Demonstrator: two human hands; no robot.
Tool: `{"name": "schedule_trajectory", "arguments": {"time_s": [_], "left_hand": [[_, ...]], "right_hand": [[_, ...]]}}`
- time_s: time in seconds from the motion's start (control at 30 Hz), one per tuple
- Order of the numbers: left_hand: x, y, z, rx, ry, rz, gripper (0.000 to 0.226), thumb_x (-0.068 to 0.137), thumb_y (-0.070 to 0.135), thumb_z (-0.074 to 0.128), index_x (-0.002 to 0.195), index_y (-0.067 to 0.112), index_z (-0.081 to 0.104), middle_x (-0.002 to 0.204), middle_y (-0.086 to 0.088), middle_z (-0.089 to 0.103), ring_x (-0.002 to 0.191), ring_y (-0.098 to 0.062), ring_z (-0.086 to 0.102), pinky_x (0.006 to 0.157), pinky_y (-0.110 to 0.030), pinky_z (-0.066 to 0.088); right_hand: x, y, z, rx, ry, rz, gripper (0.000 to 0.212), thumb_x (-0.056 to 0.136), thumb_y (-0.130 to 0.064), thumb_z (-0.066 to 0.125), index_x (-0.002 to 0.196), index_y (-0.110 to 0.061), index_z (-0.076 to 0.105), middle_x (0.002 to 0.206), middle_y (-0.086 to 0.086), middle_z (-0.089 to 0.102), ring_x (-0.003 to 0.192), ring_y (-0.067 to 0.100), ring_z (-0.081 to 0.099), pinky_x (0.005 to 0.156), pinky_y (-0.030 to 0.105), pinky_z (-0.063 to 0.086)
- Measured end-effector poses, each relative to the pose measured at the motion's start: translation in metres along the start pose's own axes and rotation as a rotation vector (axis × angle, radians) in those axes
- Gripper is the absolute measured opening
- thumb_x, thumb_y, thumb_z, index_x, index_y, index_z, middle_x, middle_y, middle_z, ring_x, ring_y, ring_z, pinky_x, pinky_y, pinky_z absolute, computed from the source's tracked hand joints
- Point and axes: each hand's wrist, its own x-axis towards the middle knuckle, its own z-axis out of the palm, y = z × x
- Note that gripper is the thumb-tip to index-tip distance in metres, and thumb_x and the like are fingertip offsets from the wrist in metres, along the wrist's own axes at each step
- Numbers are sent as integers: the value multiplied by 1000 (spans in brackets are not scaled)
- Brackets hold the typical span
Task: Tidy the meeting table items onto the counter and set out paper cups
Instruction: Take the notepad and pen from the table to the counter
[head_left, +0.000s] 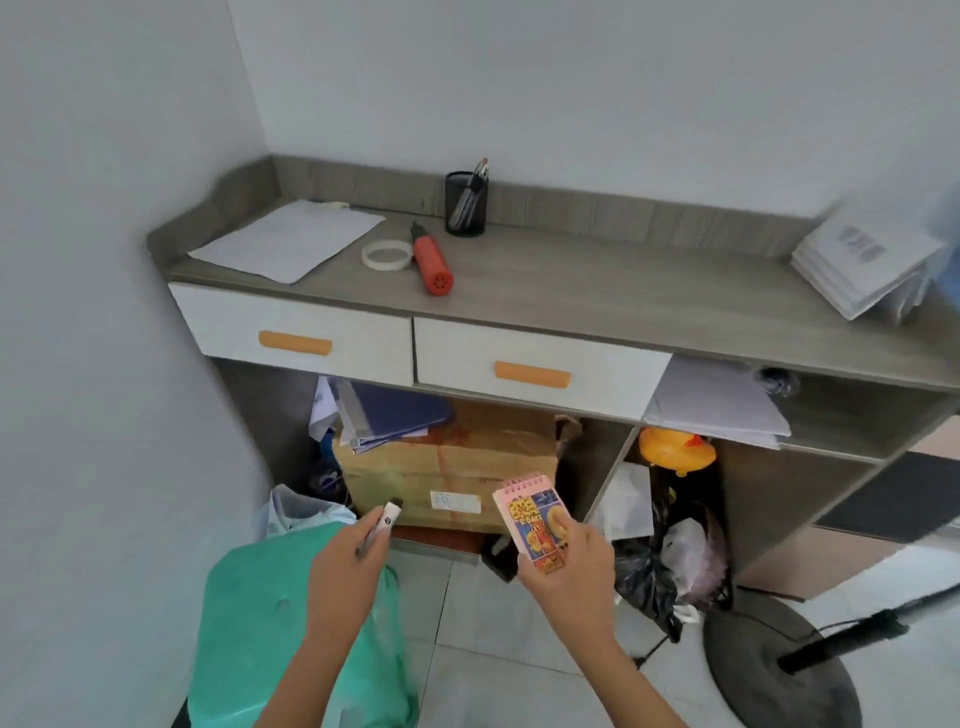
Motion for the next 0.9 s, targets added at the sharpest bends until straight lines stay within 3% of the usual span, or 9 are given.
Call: {"name": "schedule_trajectory", "arguments": {"time_s": [0.1, 0.17, 0.23, 0.3, 0.47, 0.53, 0.6, 0.67, 0.9], "left_hand": [[45, 63, 17, -92, 36, 79, 26, 93, 18, 47, 115, 20, 60, 82, -14, 59, 77, -28, 54, 70, -35, 44], [72, 102, 24, -118, 34, 102, 35, 93, 12, 44, 127, 16, 52, 90, -16, 55, 76, -23, 52, 80, -35, 47], [100, 137, 31, -147, 1, 135, 45, 91, 4, 41, 135, 14, 41, 100, -5, 44, 70, -13, 45, 66, -21, 40], [132, 167, 38, -120, -11, 206, 46, 90, 0, 40, 135, 11, 38, 95, -3, 41, 65, -10, 40, 55, -16, 35], [213, 219, 58, 6, -92, 339, 25, 86, 1, 45, 110, 8, 47, 89, -11, 45, 72, -23, 45, 53, -25, 34], [244, 230, 67, 61, -101, 398, 34, 85, 4, 48, 118, 10, 45, 96, -13, 52, 78, -20, 48, 59, -25, 37], [269, 239, 71, 124, -120, 412, 47, 85, 7, 48, 132, 14, 41, 111, -14, 52, 95, -26, 52, 75, -30, 41], [292, 246, 74, 218, -119, 421, 47, 86, 9, 48, 132, 12, 42, 116, -17, 51, 103, -32, 52, 84, -35, 40], [363, 249, 82, 470, -118, 449, 46, 89, 15, 43, 135, 12, 37, 116, -21, 48, 101, -40, 54, 82, -42, 44]], "right_hand": [[64, -21, -23, 47, 66, -120, 64, 63, -41, 63, 122, -19, 49, 112, 4, 51, 102, 18, 44, 82, 21, 40], [101, -38, -35, 99, 102, -159, 63, 62, -41, 60, 121, -21, 48, 109, -1, 49, 100, 15, 41, 77, 12, 35], [136, -53, -46, 141, 161, -192, 62, 64, -39, 63, 121, -22, 48, 108, -4, 47, 98, 11, 38, 74, 8, 31], [172, -64, -54, 148, 208, -205, 60, 69, -34, 70, 122, -21, 47, 109, -4, 46, 96, 9, 35, 73, 7, 30], [249, -79, -53, 86, 235, -127, 61, 73, -32, 71, 126, -20, 44, 116, 4, 49, 97, 9, 35, 80, 20, 32], [275, -85, -47, 35, 230, -111, 61, 74, -35, 69, 127, -20, 43, 117, 6, 50, 97, 10, 36, 81, 22, 35], [295, -92, -38, -5, 204, -91, 61, 75, -37, 67, 128, -20, 42, 118, 6, 50, 99, 13, 38, 84, 25, 39], [313, -100, -30, -39, 169, -61, 62, 76, -39, 66, 129, -21, 41, 120, 7, 49, 104, 17, 42, 90, 30, 41], [358, -119, -3, -144, 114, 14, 63, 77, -39, 62, 131, -20, 38, 127, 8, 46, 114, 22, 40, 93, 31, 36]]}}
